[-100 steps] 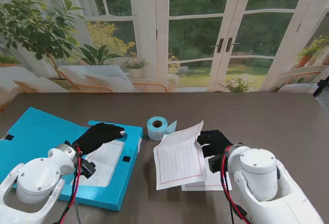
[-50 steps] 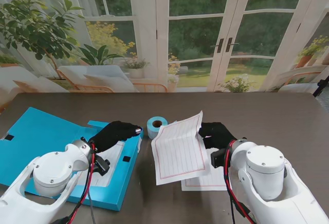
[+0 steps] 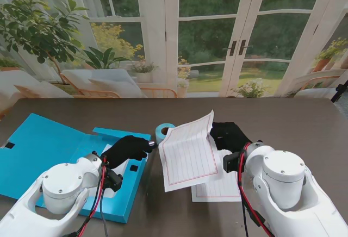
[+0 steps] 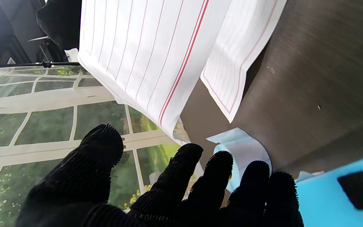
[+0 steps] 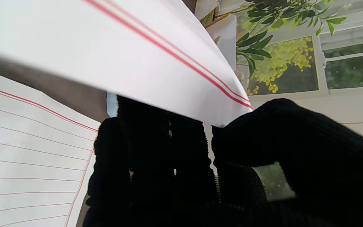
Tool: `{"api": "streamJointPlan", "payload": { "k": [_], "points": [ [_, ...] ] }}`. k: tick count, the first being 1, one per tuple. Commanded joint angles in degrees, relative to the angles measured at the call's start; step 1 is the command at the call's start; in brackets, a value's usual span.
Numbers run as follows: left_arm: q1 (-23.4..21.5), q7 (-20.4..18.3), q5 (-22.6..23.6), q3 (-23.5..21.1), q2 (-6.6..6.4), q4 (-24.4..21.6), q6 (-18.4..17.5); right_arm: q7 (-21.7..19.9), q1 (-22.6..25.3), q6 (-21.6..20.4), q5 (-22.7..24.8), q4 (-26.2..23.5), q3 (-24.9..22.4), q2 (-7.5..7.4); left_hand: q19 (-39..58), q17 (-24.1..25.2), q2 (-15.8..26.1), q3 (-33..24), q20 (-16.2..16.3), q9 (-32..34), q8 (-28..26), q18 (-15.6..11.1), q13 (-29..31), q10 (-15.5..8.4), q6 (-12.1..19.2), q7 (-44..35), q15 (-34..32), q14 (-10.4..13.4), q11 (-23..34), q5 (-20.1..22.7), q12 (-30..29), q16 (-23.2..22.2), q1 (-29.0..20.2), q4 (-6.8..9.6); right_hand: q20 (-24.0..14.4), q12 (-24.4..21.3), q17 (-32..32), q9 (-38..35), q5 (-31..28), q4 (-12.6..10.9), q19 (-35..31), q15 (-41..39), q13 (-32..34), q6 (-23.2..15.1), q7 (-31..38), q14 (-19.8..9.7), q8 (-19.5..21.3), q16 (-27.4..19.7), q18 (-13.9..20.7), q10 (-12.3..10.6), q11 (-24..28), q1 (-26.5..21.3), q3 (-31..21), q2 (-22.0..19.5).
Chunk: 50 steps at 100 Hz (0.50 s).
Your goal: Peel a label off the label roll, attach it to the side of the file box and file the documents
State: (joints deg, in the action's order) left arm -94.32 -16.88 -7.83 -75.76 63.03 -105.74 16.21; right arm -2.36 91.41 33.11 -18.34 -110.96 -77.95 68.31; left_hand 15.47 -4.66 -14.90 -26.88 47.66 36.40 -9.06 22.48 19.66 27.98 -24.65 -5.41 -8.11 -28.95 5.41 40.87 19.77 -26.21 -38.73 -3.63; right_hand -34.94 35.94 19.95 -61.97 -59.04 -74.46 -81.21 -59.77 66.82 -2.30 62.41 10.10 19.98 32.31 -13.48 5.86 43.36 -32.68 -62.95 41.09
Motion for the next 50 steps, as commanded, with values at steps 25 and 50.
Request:
{"api": "streamJointPlan", "payload": {
  "k": [25, 50],
  "points": [
    [1.52, -0.99, -2.17, 2.49, 0.88, 1.48, 1.53, -0.12, -0.80, -1.24, -1.41, -0.60, 0.73, 0.54, 0.23, -0.79, 2.16, 2.55, 1.63, 1.55, 0.49, 0.23, 1.14, 1.15, -0.83, 0.86, -1.32, -1.75, 0.18, -0.12, 0.50, -1.13, -0.12, -0.19, 0.54, 1.27, 17.37, -1.29, -1.73, -2.40, -3.11, -1.04, 2.82, -0.52, -0.27, 0.27, 1.32, -0.43, -1.02, 0.53, 0.37, -0.91, -1.65, 1.36],
    [3.59, 0.73, -4.40, 4.74, 1.67, 3.34, -0.06, 0.08, -0.28, -1.60, -3.12, -0.55, 0.93, 0.69, 0.05, -0.45, 2.34, 3.10, 1.91, 1.27, 0.50, -0.14, 0.88, 0.76, -0.46, 0.94, -1.15, -1.44, 0.14, -0.30, 0.50, -1.05, -0.39, -0.13, 0.51, 1.34, 17.15, -1.25, -1.75, -2.42, -3.14, -1.08, 2.75, -0.47, -0.38, 0.43, 1.40, -0.40, -1.09, 0.59, 0.32, -0.96, -1.71, 1.36]
  ]
}}
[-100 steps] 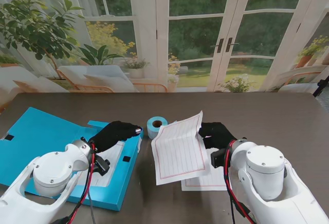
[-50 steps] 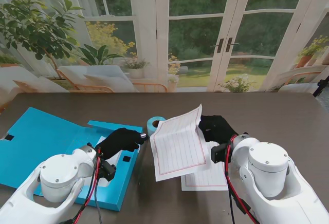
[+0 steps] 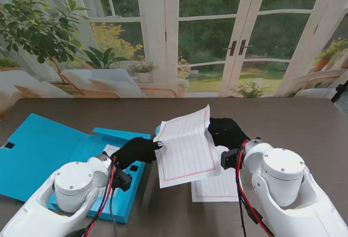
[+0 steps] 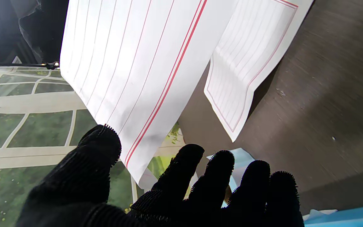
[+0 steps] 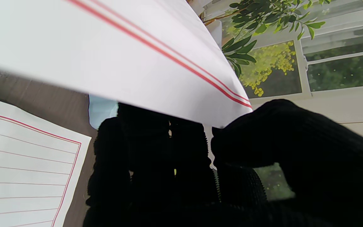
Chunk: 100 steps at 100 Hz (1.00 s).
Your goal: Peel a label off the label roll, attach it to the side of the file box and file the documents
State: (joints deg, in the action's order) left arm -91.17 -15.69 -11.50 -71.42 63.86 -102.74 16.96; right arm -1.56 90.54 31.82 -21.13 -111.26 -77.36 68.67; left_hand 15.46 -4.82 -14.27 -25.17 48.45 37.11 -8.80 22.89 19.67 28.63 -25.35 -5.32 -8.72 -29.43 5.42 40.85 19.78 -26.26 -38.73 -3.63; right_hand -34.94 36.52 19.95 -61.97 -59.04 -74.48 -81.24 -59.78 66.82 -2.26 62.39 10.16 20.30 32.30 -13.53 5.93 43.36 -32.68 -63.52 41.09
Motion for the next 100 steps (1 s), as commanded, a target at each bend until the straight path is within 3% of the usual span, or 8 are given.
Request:
{"api": "streamJointPlan", "payload": {
  "k": [1, 25, 48, 70, 87, 89, 93, 100],
  "points": [
    [0.52, -0.35, -0.82, 0.47, 0.88, 0.40, -0.94, -0.71, 0.63, -0.33, -0.42, -0.24, 0.35, 0.34, 0.06, -0.28, 1.70, 1.38, 1.13, 0.61, 0.24, -0.55, 0.82, 0.01, 0.27, 0.84, -0.52, -0.92, 0.15, -0.26, 0.51, -0.99, -0.45, -0.12, 0.50, 0.76, 17.14, -1.25, -1.75, -2.40, -3.12, -1.07, 2.75, -0.51, -0.36, 0.38, 1.09, -0.39, -1.06, 0.53, 0.32, -0.95, -1.13, 1.37],
    [1.57, 2.40, -1.85, 1.99, 1.71, 1.51, -3.97, -0.33, 1.13, -1.05, -1.44, 0.81, 1.30, 0.53, 0.15, -0.67, 1.00, 1.16, 1.42, 2.28, -0.22, -0.46, 1.31, -0.94, 2.99, -0.25, -0.65, -0.77, 0.84, 1.77, 0.96, -1.10, -1.27, 0.08, 0.42, 0.87, 16.70, -0.93, -1.58, -2.42, -3.16, -1.09, 2.35, -0.36, -0.53, 0.64, 1.21, -0.31, -1.12, 0.59, 0.29, -0.97, -1.18, 1.40],
    [2.05, 6.36, -2.28, 3.28, 2.73, 3.28, -7.77, -0.04, 0.99, -1.81, -1.35, 2.21, 2.11, 0.66, 2.10, -3.04, -1.49, -4.12, 3.94, 9.98, -3.73, 0.72, 4.63, -2.13, 5.86, -5.99, -4.27, -1.32, 3.15, 10.52, 4.36, -3.62, -4.66, -0.38, 0.34, 0.96, 16.38, -0.52, -1.39, -2.42, -3.21, -1.23, 2.06, -0.33, -0.68, 0.70, 1.42, -0.28, -0.92, 0.62, 0.39, -1.01, -1.21, 1.41],
    [2.15, 11.32, 0.59, 4.38, 3.58, 4.56, -11.76, -0.04, 1.11, -1.94, -1.22, 2.86, 2.16, 0.66, 6.54, -9.33, -7.26, -8.88, 13.63, 22.28, -10.56, 4.44, 11.39, -2.95, 5.44, -16.67, -18.16, -3.78, 9.48, 17.44, 17.45, -10.54, -11.96, -3.61, 0.24, 0.95, 16.05, -0.19, -1.16, -2.37, -3.25, -1.33, 1.83, -0.38, -0.78, 1.06, 1.67, -0.29, -1.00, 0.73, 0.48, -0.96, -1.15, 1.44],
    [2.10, 15.35, 1.42, 4.98, 4.43, 5.40, -15.09, -0.31, 1.05, -1.99, -0.74, 3.35, 2.34, 0.59, 19.06, -11.65, -9.63, -10.02, 26.33, 29.04, -10.16, 6.72, 17.79, -3.52, 4.91, -33.15, -34.43, -7.01, 21.25, 18.91, 33.52, -17.61, -15.81, -4.28, 0.21, 0.92, 15.69, -0.05, -1.06, -2.32, -3.18, -1.34, 1.63, -0.39, -0.83, 1.16, 1.75, -0.27, -1.02, 0.63, 0.50, -0.91, -1.07, 1.44],
    [2.09, 15.71, 1.20, 5.02, 4.54, 5.45, -15.39, -0.35, 1.05, -1.99, -0.66, 3.41, 2.38, 0.58, 26.27, -9.44, -9.82, -10.65, 25.04, 29.53, -9.68, 6.35, 18.39, -3.49, 4.41, -34.90, -35.86, -7.51, 22.52, 18.70, 35.36, -18.38, -15.77, -4.42, 0.20, 0.91, 15.59, 0.06, -0.96, -2.30, -3.16, -1.34, 1.59, -0.38, -0.86, 1.18, 1.75, -0.27, -1.03, 0.69, 0.47, -0.89, -1.04, 1.44],
    [2.06, 16.28, 0.69, 5.07, 4.72, 5.55, -16.04, -0.42, 1.05, -2.03, -0.39, 3.51, 2.45, 0.54, 44.09, -4.99, -10.01, -11.46, 16.21, 30.48, -9.65, 5.64, 19.91, -3.22, 3.80, -38.17, -39.07, -8.61, 26.11, 18.37, 38.27, -20.22, -15.93, -4.60, 0.20, 0.90, 15.26, 0.24, -0.75, -2.21, -3.07, -1.31, 1.30, -0.38, -0.86, 1.38, 1.79, -0.24, -1.11, 0.81, 0.45, -0.78, -0.88, 1.46],
    [2.03, 17.17, -0.11, 5.18, 4.99, 5.79, -17.35, -0.66, 1.07, -2.01, 0.49, 3.65, 2.57, 0.42, 56.24, -5.50, -10.37, -12.82, 6.18, 31.28, -11.24, 6.60, 22.19, -2.94, 2.64, -43.31, -44.17, -9.98, 32.06, 17.46, 42.05, -23.27, -15.63, -4.52, 0.10, 0.84, 14.08, 0.95, 0.08, -1.77, -2.82, -1.32, 0.30, -0.54, -0.91, 2.07, 1.78, 0.02, -1.68, 0.88, 0.28, -0.40, -0.19, 1.46]
  ]
}}
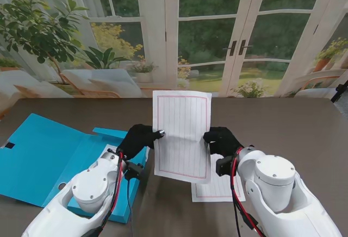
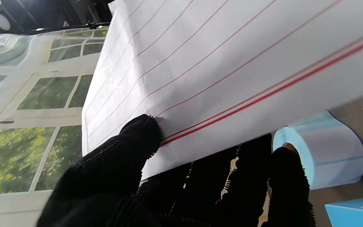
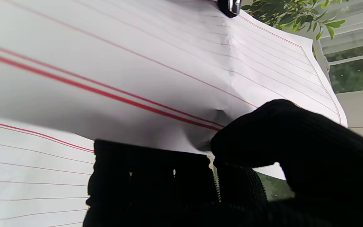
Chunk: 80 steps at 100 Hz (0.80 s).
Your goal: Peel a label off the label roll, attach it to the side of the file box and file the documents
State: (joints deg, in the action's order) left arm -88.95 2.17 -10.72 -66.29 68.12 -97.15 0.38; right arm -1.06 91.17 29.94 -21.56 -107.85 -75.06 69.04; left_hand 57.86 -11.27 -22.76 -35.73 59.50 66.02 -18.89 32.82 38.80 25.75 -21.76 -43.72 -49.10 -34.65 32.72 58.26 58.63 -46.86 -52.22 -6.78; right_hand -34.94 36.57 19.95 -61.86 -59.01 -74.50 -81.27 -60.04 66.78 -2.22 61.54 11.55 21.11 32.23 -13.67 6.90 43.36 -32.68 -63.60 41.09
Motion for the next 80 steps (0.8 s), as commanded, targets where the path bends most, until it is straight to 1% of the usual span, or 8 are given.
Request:
{"api": "streamJointPlan", "payload": {
  "k": [1, 5, 9, 12, 17, 24, 50, 80],
  "points": [
    [-0.19, -0.63, -0.99, 0.05, 0.75, 0.24, -0.97, -1.21, 0.43, -0.11, 1.07, 0.26, 0.29, 0.03, 14.30, 0.36, -2.17, -2.83, -5.76, 2.48, -1.37, -2.93, 3.46, -0.11, -0.99, -6.06, -4.64, -4.99, 5.94, -0.12, 3.85, -3.21, -1.89, -1.25, 0.06, 0.77, 13.84, 1.00, 0.24, -1.63, -2.76, -1.06, 0.09, -0.61, -0.06, 0.87, 0.95, 0.18, -1.65, -0.07, 0.23, -0.31, 0.06, 1.46],
    [-0.23, -0.47, -1.43, 0.04, 0.81, 0.34, -1.68, -1.34, 0.43, -0.09, 1.67, 0.37, 0.36, -0.04, 15.55, -1.16, -3.32, -4.45, -6.78, 3.11, -2.36, -1.73, 4.71, -0.10, -1.31, -9.26, -7.12, -5.30, 8.99, -0.86, 5.45, -4.68, -1.35, -0.80, -0.10, 0.45, 12.45, 2.01, 1.17, -1.03, -2.46, -0.87, -1.33, -0.80, -0.12, 1.38, 0.70, 0.50, -2.15, 0.06, -0.27, 0.21, 0.98, 1.49],
    [-0.27, -0.22, -1.89, 0.02, 0.90, 0.39, -2.33, -1.41, 0.46, -0.14, 2.23, 0.47, 0.42, -0.10, 16.61, -2.78, 7.89, 6.82, -5.61, 3.77, -8.75, -0.66, 6.42, -0.16, -2.00, -8.56, -9.32, -5.31, 12.01, 0.62, 6.78, -6.48, 2.50, 3.98, -0.65, -0.80, 10.40, 3.90, 2.88, -0.11, -1.14, 1.06, -3.52, -0.02, -0.95, 1.84, -0.57, 2.45, -2.61, 0.37, -0.86, 0.89, 1.96, 1.39],
    [-0.32, 0.01, -2.25, -0.01, 0.97, 0.37, -2.72, -1.45, 0.48, -0.12, 2.54, 0.51, 0.44, -0.13, 17.45, -4.01, -3.68, -6.35, -4.20, 4.37, -4.89, 0.26, 7.77, -0.22, -2.03, -14.02, -11.09, -5.34, 14.31, -1.22, 7.81, -7.73, 0.67, 1.06, -0.68, -1.69, 8.62, 5.64, 4.54, 0.69, -0.06, 2.64, -5.45, 0.99, -2.69, 2.42, -1.37, 2.68, -3.02, 0.81, -1.71, 1.47, 2.82, 1.30],
    [-0.42, 0.04, -2.88, -0.16, 1.01, 0.29, -3.25, -1.79, 0.53, -0.25, 3.21, 0.67, 0.44, -0.29, 18.68, -5.79, -6.55, -10.63, -2.59, 5.26, -5.47, 1.29, 9.59, -0.35, -2.41, -17.09, -13.27, -5.34, 16.90, -1.58, 8.94, -8.90, 1.17, 0.41, -0.56, -3.92, 4.75, 9.88, 7.84, 3.74, 2.56, 6.32, -9.94, 1.57, -7.88, 3.62, -1.19, 2.00, -3.42, 1.36, -3.32, 3.59, 4.63, 0.62],
    [-0.67, -0.39, -4.01, -0.56, 0.95, -0.05, -3.69, -2.55, 0.62, -0.73, 4.87, 0.93, 0.56, -0.63, 19.37, -6.99, -7.63, -12.43, -1.29, 5.85, -7.15, 1.98, 10.70, -0.63, -2.82, -19.07, -14.69, -5.34, 18.85, -1.73, 9.81, -9.61, 1.53, 0.67, 0.39, -6.38, -1.46, 17.09, 15.25, 8.83, 7.86, 13.41, -17.59, 3.52, -16.81, 4.53, 2.96, -0.45, -3.36, 1.91, -5.32, 6.63, 6.63, -1.21],
    [-2.28, -4.01, -8.80, -3.11, 0.33, -2.57, -2.86, -3.50, 0.79, -1.99, 8.59, 1.74, 1.23, -1.22, 16.69, -4.47, -8.63, -12.82, -2.60, 4.37, -8.60, 1.05, 7.94, -0.83, -3.41, -19.38, -9.38, -5.33, 15.26, -2.64, 8.40, -8.01, -0.53, 0.59, 2.70, -11.88, -13.22, 35.35, 35.46, 16.27, 24.73, 28.98, -34.27, 4.69, -20.74, 3.29, -3.26, -7.70, -0.80, 2.38, -7.03, 11.78, 10.69, -6.92],
    [-6.44, -5.71, -8.47, -9.91, -0.48, -7.24, 0.91, -1.73, 0.76, -8.31, 19.80, 3.47, 2.77, -1.94, 16.36, -4.02, -8.08, -12.33, -3.50, 4.09, -9.26, 0.79, 7.22, -0.87, -3.15, -18.82, -8.29, -5.34, 14.07, -2.81, 8.06, -7.85, -0.68, 0.59, 2.16, -13.13, -14.64, 38.89, 38.12, 20.08, 30.24, 33.30, -37.81, 1.64, -19.84, 2.10, -5.76, -9.80, -0.36, -0.06, -6.80, 16.72, 12.17, -10.75]
  ]
}}
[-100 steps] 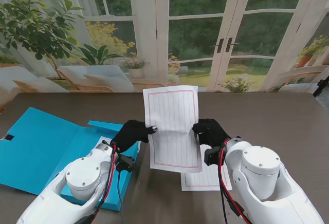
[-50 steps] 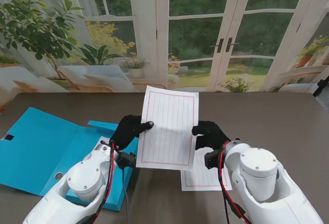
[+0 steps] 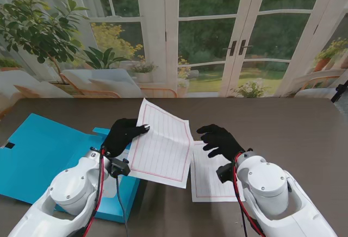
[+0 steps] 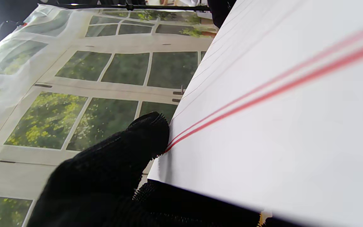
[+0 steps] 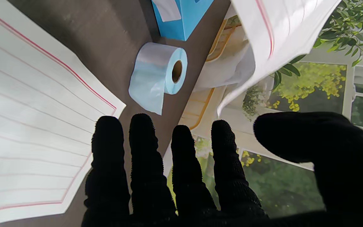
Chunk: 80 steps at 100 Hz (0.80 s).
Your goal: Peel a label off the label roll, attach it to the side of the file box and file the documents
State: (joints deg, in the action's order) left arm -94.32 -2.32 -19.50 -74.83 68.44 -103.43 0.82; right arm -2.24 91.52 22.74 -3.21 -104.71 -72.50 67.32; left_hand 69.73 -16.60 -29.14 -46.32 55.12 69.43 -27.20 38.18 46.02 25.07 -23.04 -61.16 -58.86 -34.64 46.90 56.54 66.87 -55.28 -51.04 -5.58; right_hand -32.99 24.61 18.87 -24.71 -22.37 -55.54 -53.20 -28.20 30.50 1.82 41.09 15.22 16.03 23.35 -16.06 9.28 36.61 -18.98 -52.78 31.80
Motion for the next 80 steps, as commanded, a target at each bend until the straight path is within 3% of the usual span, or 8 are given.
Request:
{"api": "streamJointPlan", "payload": {
  "k": [1, 17, 25, 46, 80],
  "points": [
    [-1.26, -1.27, 0.31, -1.66, -0.82, -1.13, 0.63, -0.50, 0.42, -1.46, 1.89, 0.41, 0.25, -0.25, 4.49, 1.34, -1.71, -1.69, 0.86, 0.67, -0.97, -4.60, -0.03, -0.18, -1.86, -1.37, 1.48, -5.35, -0.11, -1.11, -0.18, 0.56, -1.87, -0.61, 0.22, -1.22, -13.56, 1.86, 1.54, 1.25, 2.35, 1.68, -1.67, -2.52, 0.58, -1.68, -0.72, -1.03, 2.03, -2.54, -0.14, 3.46, 1.48, -1.61],
    [-3.82, -1.30, 0.81, -6.01, -0.99, -2.98, 2.19, -0.47, 1.29, -7.94, 8.03, 0.75, 0.23, -1.10, 4.50, 1.56, -1.75, -1.43, 0.66, 0.55, -1.19, -4.76, -0.08, -0.09, -1.87, -1.19, 1.52, -5.35, -0.22, -1.15, -0.13, 0.52, -2.08, -0.59, 0.27, -1.92, -14.25, 2.80, 1.98, 5.68, 7.16, 5.11, -3.06, -4.87, 0.53, -2.98, -1.32, -2.49, 2.42, -4.53, -1.08, 9.47, 1.43, -2.82],
    [-4.98, -1.65, 1.46, -8.31, -1.12, -3.57, 2.97, -0.47, 1.50, -11.40, 10.54, 1.26, 0.31, -1.47, 4.53, 1.60, -1.70, -1.39, 0.57, 0.58, -1.27, -4.80, -0.13, -0.10, -1.87, -1.12, 1.50, -5.35, -0.25, -1.13, -0.10, 0.50, -2.10, -0.52, 0.08, -1.92, -14.19, 2.30, 0.55, 6.36, 7.52, 5.38, -2.84, -5.71, 0.98, -3.39, -1.17, -2.58, 2.29, -5.10, -1.08, 10.53, 1.47, -3.24],
    [-6.79, -2.64, 2.44, -13.63, -1.29, -3.62, 5.33, 0.08, 1.97, -17.59, 15.07, 2.05, 0.58, -2.00, 4.62, 1.87, -1.54, -1.16, 0.40, 0.49, -1.41, -5.00, -0.42, 0.00, -1.80, -0.92, 1.54, -5.35, -0.37, -1.14, -0.01, 0.43, -2.16, -0.43, -0.16, -1.92, -13.27, 0.54, -2.06, 7.14, 8.16, 5.85, -1.57, -6.16, 1.30, -3.33, -0.74, -2.76, 1.93, -5.39, -1.24, 10.47, 0.91, -3.31],
    [-8.08, -7.36, 5.80, -21.18, -2.21, -2.07, 11.10, -0.26, 3.34, -19.44, 15.30, 1.70, -0.28, -2.23, 4.89, 2.64, -0.96, -0.12, 0.45, -0.21, -1.61, -6.03, -1.21, -0.09, -1.34, -0.47, 1.01, -5.35, -0.34, -1.67, 0.35, 0.13, -2.30, -0.16, -0.48, -1.84, -12.48, -1.05, -3.81, 6.25, 8.76, 5.95, -0.40, -5.76, 1.09, -2.80, -0.39, -2.74, 1.46, -4.69, -1.36, 8.31, 0.35, -2.70]
  ]
}}
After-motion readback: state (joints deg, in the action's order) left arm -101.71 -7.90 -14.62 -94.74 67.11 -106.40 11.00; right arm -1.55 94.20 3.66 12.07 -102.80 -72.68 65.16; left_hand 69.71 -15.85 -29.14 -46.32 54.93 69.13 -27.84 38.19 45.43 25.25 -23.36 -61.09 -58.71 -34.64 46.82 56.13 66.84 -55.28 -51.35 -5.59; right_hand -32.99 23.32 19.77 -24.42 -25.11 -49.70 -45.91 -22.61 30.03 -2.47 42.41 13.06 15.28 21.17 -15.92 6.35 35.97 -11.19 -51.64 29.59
